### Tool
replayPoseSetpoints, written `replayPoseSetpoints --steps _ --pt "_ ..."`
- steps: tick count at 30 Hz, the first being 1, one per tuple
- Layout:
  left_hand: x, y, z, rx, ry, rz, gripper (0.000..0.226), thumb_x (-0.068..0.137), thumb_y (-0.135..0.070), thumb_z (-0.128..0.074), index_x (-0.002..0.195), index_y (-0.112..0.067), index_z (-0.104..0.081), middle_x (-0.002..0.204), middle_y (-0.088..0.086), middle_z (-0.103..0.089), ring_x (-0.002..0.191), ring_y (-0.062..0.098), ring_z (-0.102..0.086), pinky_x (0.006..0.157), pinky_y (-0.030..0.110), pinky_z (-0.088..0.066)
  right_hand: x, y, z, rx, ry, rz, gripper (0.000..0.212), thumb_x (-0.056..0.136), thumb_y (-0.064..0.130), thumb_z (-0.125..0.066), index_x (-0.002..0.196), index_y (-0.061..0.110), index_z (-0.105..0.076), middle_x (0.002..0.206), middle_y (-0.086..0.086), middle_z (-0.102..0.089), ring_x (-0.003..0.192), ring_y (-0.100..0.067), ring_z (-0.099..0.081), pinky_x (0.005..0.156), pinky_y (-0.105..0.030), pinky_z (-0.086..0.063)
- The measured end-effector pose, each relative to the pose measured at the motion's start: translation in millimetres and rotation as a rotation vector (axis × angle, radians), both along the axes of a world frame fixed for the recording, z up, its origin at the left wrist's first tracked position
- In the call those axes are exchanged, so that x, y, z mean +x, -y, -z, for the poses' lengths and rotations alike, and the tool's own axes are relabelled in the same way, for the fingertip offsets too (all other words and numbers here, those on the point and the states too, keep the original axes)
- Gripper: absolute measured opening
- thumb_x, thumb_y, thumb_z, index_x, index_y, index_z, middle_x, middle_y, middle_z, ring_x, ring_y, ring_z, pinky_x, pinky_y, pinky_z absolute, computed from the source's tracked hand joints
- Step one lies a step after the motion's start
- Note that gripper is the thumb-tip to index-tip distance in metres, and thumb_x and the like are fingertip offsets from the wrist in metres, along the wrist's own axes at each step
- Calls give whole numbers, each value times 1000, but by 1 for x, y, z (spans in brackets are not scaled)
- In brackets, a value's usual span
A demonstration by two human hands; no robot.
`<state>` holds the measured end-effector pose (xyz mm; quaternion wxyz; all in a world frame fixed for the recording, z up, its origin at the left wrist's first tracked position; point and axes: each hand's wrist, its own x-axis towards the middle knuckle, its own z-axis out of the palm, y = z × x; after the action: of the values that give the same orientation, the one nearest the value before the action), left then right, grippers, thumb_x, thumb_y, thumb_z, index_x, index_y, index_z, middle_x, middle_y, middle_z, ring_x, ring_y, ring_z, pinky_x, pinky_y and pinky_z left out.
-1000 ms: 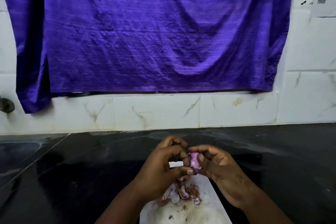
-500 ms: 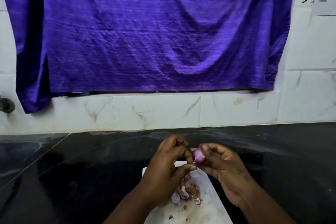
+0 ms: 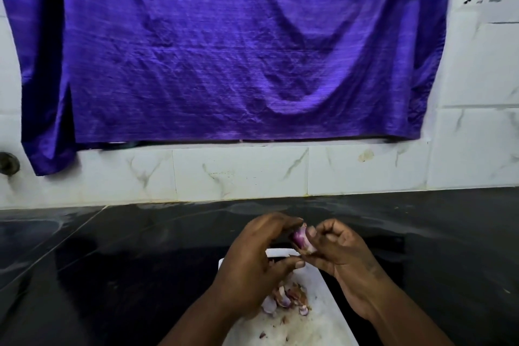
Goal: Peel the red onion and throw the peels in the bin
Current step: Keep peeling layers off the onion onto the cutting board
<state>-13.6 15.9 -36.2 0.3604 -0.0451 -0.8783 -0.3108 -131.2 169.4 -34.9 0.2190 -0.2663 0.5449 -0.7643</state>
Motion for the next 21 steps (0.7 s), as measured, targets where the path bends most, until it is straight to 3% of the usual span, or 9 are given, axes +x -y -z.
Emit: replayPoseSetpoints --steps 2,4,7,12,16,19,21 --pt "-2 0 0 17 -24 35 40 87 -20 -84 124 -31 -70 122 -18 -66 116 11 -66 96 29 -56 2 -1 -1 18 -17 -29 42 73 27 -81 97 0 -60 89 -20 -74 80 -25 -73 91 -49 -59" --pt "-2 0 -1 57 -43 41 31 86 -15 -86 112 -25 -72 110 -14 -68 106 15 -69 89 29 -58 4 -1 -1 40 -30 -55 40 74 26 -80 97 0 -60 86 -15 -74 77 -23 -72 93 -51 -58" --pt "1 -1 -3 108 -21 37 30 83 -13 -88 102 -27 -70 102 -13 -67 98 12 -68 83 18 -54 5 -2 -3 61 -47 -77 31 79 25 -78 96 3 -65 93 -15 -75 84 -25 -72 90 -46 -60" --pt "2 1 -6 140 39 46 32 84 -15 -87 97 -32 -63 98 -13 -64 90 9 -62 77 19 -51 6 -4 -5 14 -26 -125 21 81 32 -73 90 14 -70 98 -13 -76 88 -24 -72 83 -40 -60" --pt "4 1 -6 106 90 64 34 86 -13 -83 93 -33 -56 94 -15 -60 84 6 -56 71 19 -47 4 -5 -4 30 -44 -128 18 80 22 -77 89 9 -68 96 -19 -73 84 -27 -71 78 -40 -62" --pt "2 -1 -4 22 61 45 26 91 -16 -79 87 -27 -55 90 -12 -59 83 12 -56 69 25 -46 3 -3 -3 23 -20 -63 24 76 23 -80 84 8 -64 93 -23 -72 80 -27 -71 72 -38 -63" --pt "0 -2 -3 -30 36 15 23 92 -18 -77 86 -24 -55 88 -11 -58 85 13 -56 68 21 -44 3 -1 -2 32 -7 -15 27 76 27 -81 81 8 -62 93 -30 -70 80 -28 -71 72 -39 -64"
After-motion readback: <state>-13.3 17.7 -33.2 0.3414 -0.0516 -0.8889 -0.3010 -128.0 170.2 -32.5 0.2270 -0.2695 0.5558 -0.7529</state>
